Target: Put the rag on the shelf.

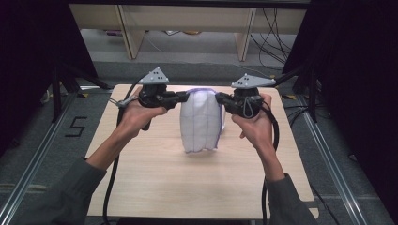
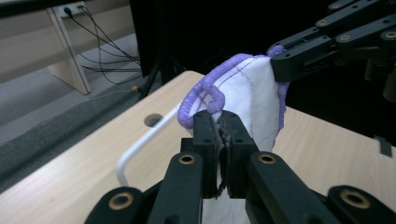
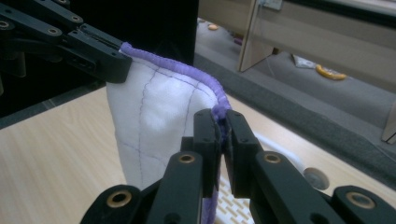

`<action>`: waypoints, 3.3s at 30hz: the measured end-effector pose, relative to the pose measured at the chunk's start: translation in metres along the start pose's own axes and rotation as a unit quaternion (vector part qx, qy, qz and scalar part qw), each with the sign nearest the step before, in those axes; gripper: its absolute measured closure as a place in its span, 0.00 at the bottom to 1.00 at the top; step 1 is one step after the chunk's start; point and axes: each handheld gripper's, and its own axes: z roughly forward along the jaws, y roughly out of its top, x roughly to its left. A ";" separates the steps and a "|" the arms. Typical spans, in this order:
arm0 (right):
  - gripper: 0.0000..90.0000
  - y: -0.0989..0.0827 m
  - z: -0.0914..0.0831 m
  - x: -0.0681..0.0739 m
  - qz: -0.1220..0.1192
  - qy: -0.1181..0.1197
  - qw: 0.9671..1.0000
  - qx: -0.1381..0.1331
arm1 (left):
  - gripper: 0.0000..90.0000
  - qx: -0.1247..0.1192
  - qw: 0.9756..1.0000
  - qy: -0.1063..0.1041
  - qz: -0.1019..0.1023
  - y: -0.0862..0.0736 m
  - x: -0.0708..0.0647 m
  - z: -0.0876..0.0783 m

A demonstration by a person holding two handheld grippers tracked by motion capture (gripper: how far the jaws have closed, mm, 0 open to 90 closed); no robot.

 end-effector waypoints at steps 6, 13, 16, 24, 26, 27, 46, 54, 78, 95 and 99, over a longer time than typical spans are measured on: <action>0.94 0.016 0.001 -0.011 0.007 -0.002 1.000 -0.008 | 0.95 -0.005 1.000 0.011 -0.007 0.016 0.011 0.005; 0.94 0.033 0.011 -0.028 0.016 -0.021 1.000 -0.010 | 0.95 -0.009 0.999 0.031 -0.012 0.037 0.023 0.017; 0.94 0.041 0.017 -0.034 0.016 -0.025 0.999 -0.012 | 0.95 -0.008 0.999 0.037 -0.015 0.040 0.027 0.022; 0.94 0.053 0.029 -0.052 0.026 -0.038 0.999 -0.020 | 0.95 -0.015 0.998 0.050 -0.032 0.051 0.041 0.034; 0.94 0.057 0.033 -0.055 0.037 -0.036 0.998 -0.021 | 0.95 -0.022 0.998 0.050 -0.040 0.055 0.046 0.035; 0.94 0.059 0.035 -0.057 0.040 -0.041 0.998 -0.025 | 0.95 -0.025 0.997 0.051 -0.042 0.056 0.048 0.036; 0.94 0.062 0.094 -0.092 0.079 -0.081 0.994 -0.011 | 0.95 -0.032 0.992 0.089 -0.087 0.051 0.093 0.084; 0.93 0.045 0.118 -0.095 0.085 -0.094 0.992 0.019 | 0.94 -0.014 0.991 0.099 -0.090 0.038 0.100 0.101; 0.89 0.010 0.144 -0.101 0.092 -0.094 0.986 0.105 | 0.92 0.041 0.989 0.094 -0.103 -0.004 0.103 0.126; 0.63 0.004 0.130 -0.111 0.121 -0.114 0.980 0.108 | 0.69 0.068 0.987 0.087 -0.119 -0.010 0.110 0.110; 0.61 0.001 0.124 -0.112 0.121 -0.115 0.980 0.105 | 0.69 0.060 0.987 0.089 -0.121 -0.007 0.109 0.106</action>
